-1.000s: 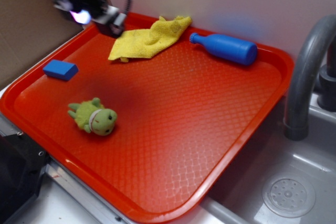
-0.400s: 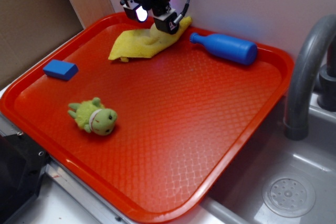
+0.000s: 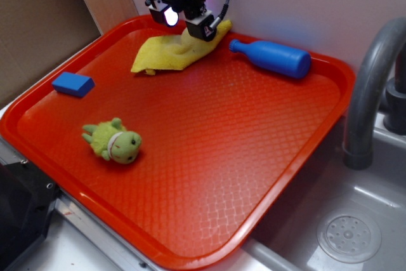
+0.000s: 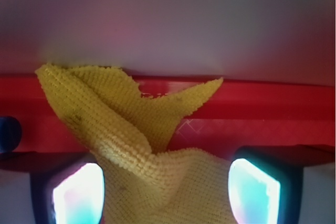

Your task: Grab the yellow cloth.

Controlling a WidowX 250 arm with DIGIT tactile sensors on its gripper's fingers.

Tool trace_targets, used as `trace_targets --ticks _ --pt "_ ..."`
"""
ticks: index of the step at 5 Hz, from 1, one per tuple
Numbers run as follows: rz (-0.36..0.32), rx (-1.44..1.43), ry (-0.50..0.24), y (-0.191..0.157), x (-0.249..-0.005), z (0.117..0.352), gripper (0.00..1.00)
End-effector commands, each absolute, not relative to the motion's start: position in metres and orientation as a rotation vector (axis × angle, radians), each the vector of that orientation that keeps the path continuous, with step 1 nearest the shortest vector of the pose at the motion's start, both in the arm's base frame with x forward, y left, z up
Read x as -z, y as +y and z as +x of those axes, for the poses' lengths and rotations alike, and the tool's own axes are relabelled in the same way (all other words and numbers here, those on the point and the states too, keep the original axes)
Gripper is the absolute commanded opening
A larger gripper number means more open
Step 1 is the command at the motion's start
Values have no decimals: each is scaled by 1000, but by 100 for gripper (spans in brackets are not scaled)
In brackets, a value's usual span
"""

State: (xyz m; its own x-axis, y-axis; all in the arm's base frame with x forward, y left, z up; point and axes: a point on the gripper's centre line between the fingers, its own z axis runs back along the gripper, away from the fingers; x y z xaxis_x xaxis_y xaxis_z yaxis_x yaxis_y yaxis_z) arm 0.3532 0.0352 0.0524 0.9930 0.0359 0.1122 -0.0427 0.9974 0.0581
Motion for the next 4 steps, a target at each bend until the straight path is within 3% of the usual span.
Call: trace_targets --ticks 1,2,3,4 --pt "95 -22 -192 36 -54 385 0" --pt "117 -23 -192 30 -53 383 0" --pt "71 14 -232 19 -88 365 0" --pt "-12 37 -310 0 -140 338 0"
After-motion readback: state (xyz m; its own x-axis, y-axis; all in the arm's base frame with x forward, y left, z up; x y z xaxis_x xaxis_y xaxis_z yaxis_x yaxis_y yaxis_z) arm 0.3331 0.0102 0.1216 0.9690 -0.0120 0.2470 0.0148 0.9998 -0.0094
